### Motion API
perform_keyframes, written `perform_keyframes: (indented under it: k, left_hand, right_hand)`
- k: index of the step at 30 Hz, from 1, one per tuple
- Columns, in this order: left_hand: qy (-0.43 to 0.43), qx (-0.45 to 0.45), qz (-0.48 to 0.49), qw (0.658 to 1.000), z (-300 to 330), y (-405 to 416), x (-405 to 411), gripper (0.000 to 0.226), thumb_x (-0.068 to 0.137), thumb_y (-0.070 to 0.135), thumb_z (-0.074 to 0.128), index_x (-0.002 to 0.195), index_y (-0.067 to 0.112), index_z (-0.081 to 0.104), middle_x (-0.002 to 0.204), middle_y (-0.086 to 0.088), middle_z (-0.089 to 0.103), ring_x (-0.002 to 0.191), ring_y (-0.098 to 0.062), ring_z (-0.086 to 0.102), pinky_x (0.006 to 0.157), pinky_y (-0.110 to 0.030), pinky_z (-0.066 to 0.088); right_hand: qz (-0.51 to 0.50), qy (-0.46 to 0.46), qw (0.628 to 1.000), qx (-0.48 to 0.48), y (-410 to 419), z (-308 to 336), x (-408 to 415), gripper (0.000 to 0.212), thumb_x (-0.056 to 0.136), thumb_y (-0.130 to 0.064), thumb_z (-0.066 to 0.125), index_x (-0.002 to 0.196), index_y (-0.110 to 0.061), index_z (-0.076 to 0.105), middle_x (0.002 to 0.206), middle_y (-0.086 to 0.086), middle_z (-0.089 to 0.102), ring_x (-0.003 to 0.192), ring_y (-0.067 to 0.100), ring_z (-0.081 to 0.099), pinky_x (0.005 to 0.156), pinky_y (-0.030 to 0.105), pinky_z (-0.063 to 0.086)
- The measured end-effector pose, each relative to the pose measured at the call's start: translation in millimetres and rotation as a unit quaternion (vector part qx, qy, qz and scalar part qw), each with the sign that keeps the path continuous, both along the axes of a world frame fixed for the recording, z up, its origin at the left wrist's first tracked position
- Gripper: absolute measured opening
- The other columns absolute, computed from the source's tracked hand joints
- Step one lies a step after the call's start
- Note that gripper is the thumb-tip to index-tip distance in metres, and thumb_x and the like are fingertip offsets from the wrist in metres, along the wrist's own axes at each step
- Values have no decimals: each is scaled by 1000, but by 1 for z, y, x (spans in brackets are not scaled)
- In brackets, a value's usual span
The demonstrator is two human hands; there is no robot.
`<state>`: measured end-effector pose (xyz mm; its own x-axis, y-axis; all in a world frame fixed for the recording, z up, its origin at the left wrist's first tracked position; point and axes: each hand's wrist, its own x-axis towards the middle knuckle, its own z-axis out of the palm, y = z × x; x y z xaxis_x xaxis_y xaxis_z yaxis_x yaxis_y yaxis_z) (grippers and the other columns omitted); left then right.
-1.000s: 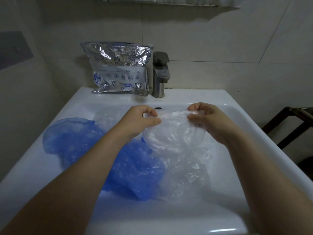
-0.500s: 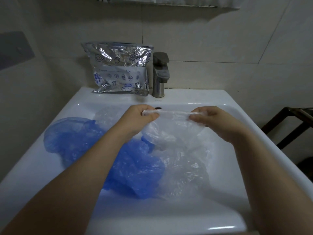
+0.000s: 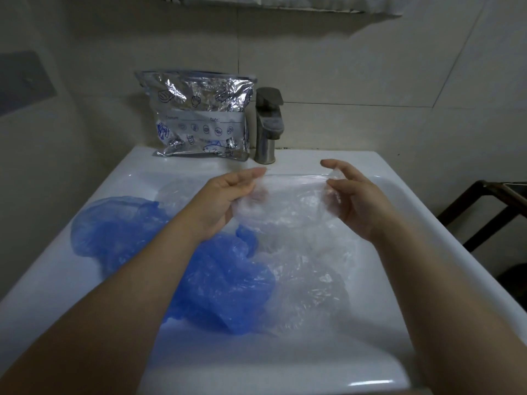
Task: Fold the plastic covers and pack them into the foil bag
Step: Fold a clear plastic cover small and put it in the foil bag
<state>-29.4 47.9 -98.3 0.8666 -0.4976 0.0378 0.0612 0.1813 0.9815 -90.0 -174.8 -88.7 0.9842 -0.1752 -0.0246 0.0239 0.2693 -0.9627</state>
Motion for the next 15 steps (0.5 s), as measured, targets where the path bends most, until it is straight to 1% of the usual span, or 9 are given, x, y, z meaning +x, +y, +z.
perform_keyframes:
  k: [2,4,5,7,9,10,12,14,15]
  left_hand:
    - [-2,17,2,1000,2,-2,-3,34,92,-9,37,94,11,65,76,6,73,72,-4,69,68,-14,54]
    - [4,22,21,1000,3,-4,-4,35,92,-8,36,89,10,66,75,8,73,72,-5,68,68,-16,54]
    - [8,27,34,999,3,-5,-4,33,92,-4,38,87,11,67,74,8,72,73,-6,66,70,-19,51]
    - [9,54,62,997,1,-6,-3,23,91,6,49,84,16,69,74,9,70,74,-8,62,72,-24,46]
    - [-3,88,84,993,-2,-8,-2,13,87,12,61,83,21,69,74,12,67,76,-6,58,81,-28,41]
    - [-11,101,89,991,-3,-8,-1,13,85,11,63,84,23,68,76,13,66,78,-5,57,85,-28,39]
    - [-23,106,91,990,-4,-8,0,22,84,6,63,95,25,67,93,9,64,84,-3,55,88,-23,38]
    - [-32,93,90,991,-4,-7,1,36,84,0,62,113,22,62,113,5,58,100,-2,52,89,-16,39]
    - [-41,99,93,990,-4,-6,1,42,84,-1,61,120,21,59,118,5,54,107,-2,49,90,-14,37]
  right_hand:
    - [-24,-12,1000,-11,3,-1,1,37,88,4,38,78,-17,66,51,-2,43,42,7,40,43,14,33]
    - [-28,-15,997,-74,5,-2,0,39,88,1,40,67,-16,68,56,2,46,43,8,42,47,18,30]
    - [-28,-14,992,-119,5,-2,-1,35,89,-1,43,69,-14,69,61,5,50,47,10,45,50,21,32]
    - [-29,-16,980,-196,7,-3,-3,16,89,-8,55,82,-5,69,67,6,58,57,14,49,58,26,36]
    - [-20,-20,975,-220,10,-3,-4,13,85,-10,63,90,2,66,71,2,63,65,15,53,66,31,39]
    - [-14,-18,975,-219,10,-3,-3,10,84,-8,65,92,-1,66,75,2,63,69,16,54,69,32,40]
    - [-12,-8,970,-245,11,-3,-3,13,81,-5,67,93,-11,66,86,7,64,76,19,56,73,30,45]
    - [-23,-1,946,-323,9,-4,-1,19,80,-4,69,95,-15,65,91,10,63,76,18,55,71,23,48]
    - [-32,-2,931,-365,8,-5,0,20,80,-5,70,96,-16,65,90,10,63,73,17,54,69,22,48]
